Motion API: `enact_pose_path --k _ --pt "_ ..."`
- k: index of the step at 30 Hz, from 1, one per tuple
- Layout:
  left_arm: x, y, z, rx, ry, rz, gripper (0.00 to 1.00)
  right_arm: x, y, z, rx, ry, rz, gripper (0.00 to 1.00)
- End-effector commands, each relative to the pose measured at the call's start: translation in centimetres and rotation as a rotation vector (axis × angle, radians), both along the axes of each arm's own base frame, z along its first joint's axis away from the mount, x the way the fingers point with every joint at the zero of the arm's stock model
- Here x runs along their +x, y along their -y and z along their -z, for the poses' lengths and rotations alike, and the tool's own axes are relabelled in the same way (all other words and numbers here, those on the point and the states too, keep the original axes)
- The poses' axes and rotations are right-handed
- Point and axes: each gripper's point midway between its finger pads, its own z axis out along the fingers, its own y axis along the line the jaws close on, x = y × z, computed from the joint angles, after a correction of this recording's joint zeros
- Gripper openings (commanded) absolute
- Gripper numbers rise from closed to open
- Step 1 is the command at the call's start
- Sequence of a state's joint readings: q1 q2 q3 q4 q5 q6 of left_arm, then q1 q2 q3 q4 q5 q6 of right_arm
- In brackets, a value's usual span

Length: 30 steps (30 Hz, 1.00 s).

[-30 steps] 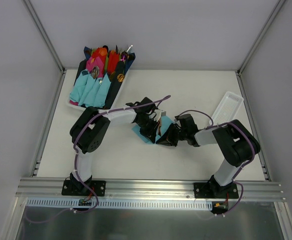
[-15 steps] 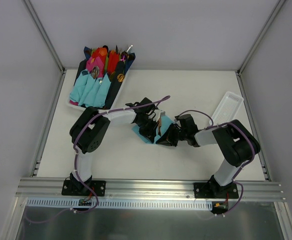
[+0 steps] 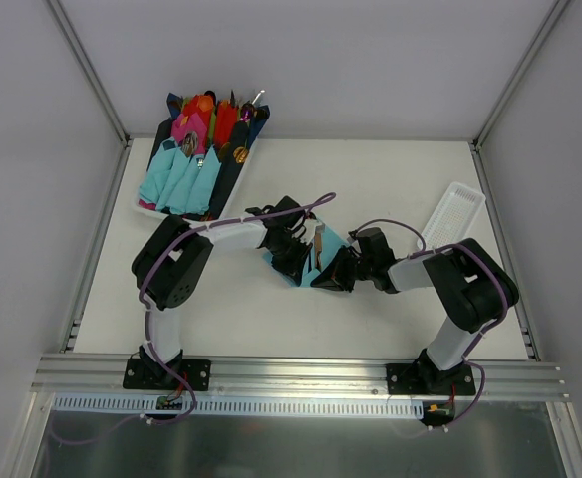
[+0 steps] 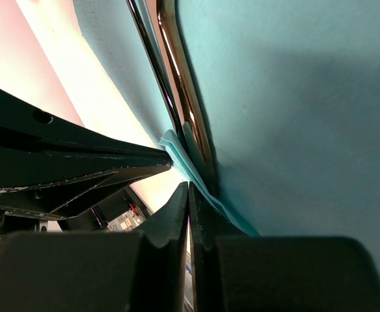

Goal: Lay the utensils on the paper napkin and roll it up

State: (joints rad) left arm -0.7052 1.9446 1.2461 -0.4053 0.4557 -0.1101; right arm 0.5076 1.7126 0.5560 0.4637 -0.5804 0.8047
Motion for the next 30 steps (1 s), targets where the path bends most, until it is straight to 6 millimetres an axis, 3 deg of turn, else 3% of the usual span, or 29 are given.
enact_pose_path --k 1,9,19,30 --pt "-0.1 -2.3 -0.2 0.071 0.036 0.0 0.01 -0.5 1.4 2.5 -0.091 -0.035 0.041 0.04" --pt "0.4 -2.0 0.1 0.081 0.032 -0.009 0.0 -0.4 1.2 1.8 -0.076 -0.015 0.031 0.06" --pt "0.3 -1.8 0.7 0.082 0.009 -0.011 0.0 0.1 0.3 -3.3 0.019 0.112 -0.008 0.14" --pt "0.6 -1.4 0.3 0.068 0.011 -0.01 0.0 -1.2 2.5 0.3 -0.078 0.031 0.037 0.09"
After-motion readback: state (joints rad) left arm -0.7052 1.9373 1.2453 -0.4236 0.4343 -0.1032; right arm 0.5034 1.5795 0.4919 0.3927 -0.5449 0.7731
